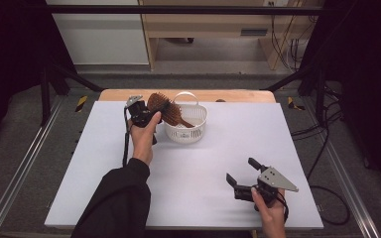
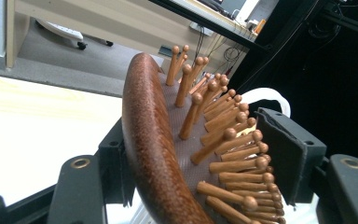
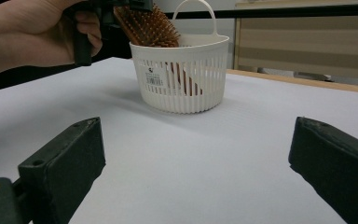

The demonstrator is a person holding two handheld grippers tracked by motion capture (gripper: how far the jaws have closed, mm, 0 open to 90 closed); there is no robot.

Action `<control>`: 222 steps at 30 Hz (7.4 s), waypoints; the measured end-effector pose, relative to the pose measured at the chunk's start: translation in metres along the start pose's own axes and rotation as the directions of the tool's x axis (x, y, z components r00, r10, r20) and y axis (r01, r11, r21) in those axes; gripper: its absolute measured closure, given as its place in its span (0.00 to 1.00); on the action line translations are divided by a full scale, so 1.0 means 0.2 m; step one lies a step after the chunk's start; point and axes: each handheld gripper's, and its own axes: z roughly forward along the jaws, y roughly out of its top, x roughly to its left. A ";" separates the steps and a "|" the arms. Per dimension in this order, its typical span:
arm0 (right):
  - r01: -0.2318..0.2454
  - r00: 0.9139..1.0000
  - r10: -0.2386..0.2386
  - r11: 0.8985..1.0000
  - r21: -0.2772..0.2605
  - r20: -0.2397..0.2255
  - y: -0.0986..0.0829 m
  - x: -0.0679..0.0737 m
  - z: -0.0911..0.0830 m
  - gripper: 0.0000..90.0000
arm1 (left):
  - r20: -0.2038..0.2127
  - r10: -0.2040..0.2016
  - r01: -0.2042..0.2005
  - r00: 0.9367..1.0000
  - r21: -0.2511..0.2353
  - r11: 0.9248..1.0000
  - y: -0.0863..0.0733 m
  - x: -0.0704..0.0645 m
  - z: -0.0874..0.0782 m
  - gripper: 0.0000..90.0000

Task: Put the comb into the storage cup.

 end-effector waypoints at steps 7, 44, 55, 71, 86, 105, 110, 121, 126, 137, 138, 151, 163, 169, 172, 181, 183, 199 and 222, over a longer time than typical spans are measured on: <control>-0.002 1.000 0.002 1.000 0.000 0.001 0.00 0.00 0.00 0.04 | -0.002 0.003 -0.003 1.000 0.000 1.000 0.00 0.00 0.00 0.37; -0.012 1.000 0.012 1.000 0.001 0.000 0.00 -0.01 0.00 0.04 | -0.007 0.038 -0.038 0.999 -0.014 0.999 0.00 0.01 0.01 0.33; -0.011 1.000 0.011 1.000 0.003 -0.002 0.00 0.00 0.00 0.04 | -0.020 0.063 -0.063 0.998 -0.014 0.998 0.00 0.00 0.00 0.28; -0.013 1.000 0.013 1.000 0.008 -0.002 0.00 0.00 0.01 0.04 | -0.039 0.066 -0.066 0.997 -0.012 0.998 0.00 0.00 0.01 0.15; -0.015 1.000 0.015 1.000 0.008 -0.002 0.00 0.00 0.01 0.04 | -0.051 0.069 -0.070 0.996 -0.024 0.997 0.01 -0.01 -0.01 0.06; -0.015 1.000 0.015 1.000 0.006 -0.005 0.00 0.00 0.01 0.04 | -0.053 0.147 -0.151 0.988 -0.067 0.986 0.04 -0.06 -0.08 0.04; -0.014 1.000 0.014 1.000 0.008 -0.006 0.00 0.00 0.01 0.04 | -0.060 0.169 -0.172 0.984 -0.061 0.983 0.05 -0.07 -0.10 0.04; -0.012 1.000 0.012 1.000 0.006 -0.006 0.00 -0.01 0.01 0.04 | -0.062 0.263 -0.267 0.963 -0.065 0.962 0.10 -0.09 -0.18 0.04; -0.015 1.000 0.015 1.000 0.003 -0.008 0.00 -0.01 0.01 0.04 | -0.068 0.274 -0.279 0.959 -0.071 0.958 0.13 -0.10 -0.23 0.04; -0.012 1.000 0.012 1.000 0.005 -0.010 0.00 -0.01 0.01 0.04 | -0.028 0.334 -0.335 0.942 -0.079 0.939 0.17 -0.17 -0.34 0.04; -0.012 1.000 0.012 1.000 0.004 -0.010 0.00 -0.01 0.01 0.04 | -0.027 0.337 -0.338 0.941 -0.080 0.938 0.17 -0.17 -0.34 0.04; -0.004 1.000 0.005 1.000 0.009 -0.017 0.00 0.00 0.02 0.03 | -0.019 0.376 -0.376 0.927 -0.043 0.926 0.19 -0.22 -0.45 0.02; 0.008 1.000 -0.007 1.000 0.024 -0.008 -0.01 0.00 0.01 0.03 | 0.021 0.377 -0.376 0.926 -0.043 0.926 0.19 -0.22 -0.60 0.02; 0.014 1.000 -0.014 0.999 0.029 -0.012 -0.01 0.01 0.02 0.03 | 0.019 0.376 -0.375 0.926 -0.050 0.926 0.20 -0.17 -0.71 0.02; 0.021 1.000 -0.020 0.999 0.030 -0.011 -0.01 0.01 0.01 0.03 | 0.015 0.375 -0.374 0.927 -0.056 0.926 0.21 -0.14 -0.76 0.02; 0.033 0.999 -0.033 0.999 0.026 0.008 -0.02 0.00 0.00 0.04 | -0.002 0.378 -0.376 0.926 -0.081 0.923 0.25 -0.08 -0.92 0.02; 0.040 0.999 -0.040 0.999 0.024 0.012 -0.01 0.00 0.00 0.04 | -0.010 0.385 -0.385 0.923 -0.082 0.919 0.23 -0.07 -0.95 0.02; 0.095 0.994 -0.094 0.995 -0.010 0.049 -0.02 0.01 -0.01 0.03 | -0.041 0.385 -0.387 0.922 -0.098 0.917 0.14 0.04 -1.12 0.02; 0.108 0.993 -0.108 0.994 0.008 0.044 -0.01 0.00 -0.01 0.03 | -0.092 0.358 -0.368 0.929 -0.133 0.920 -0.05 0.26 -1.27 0.02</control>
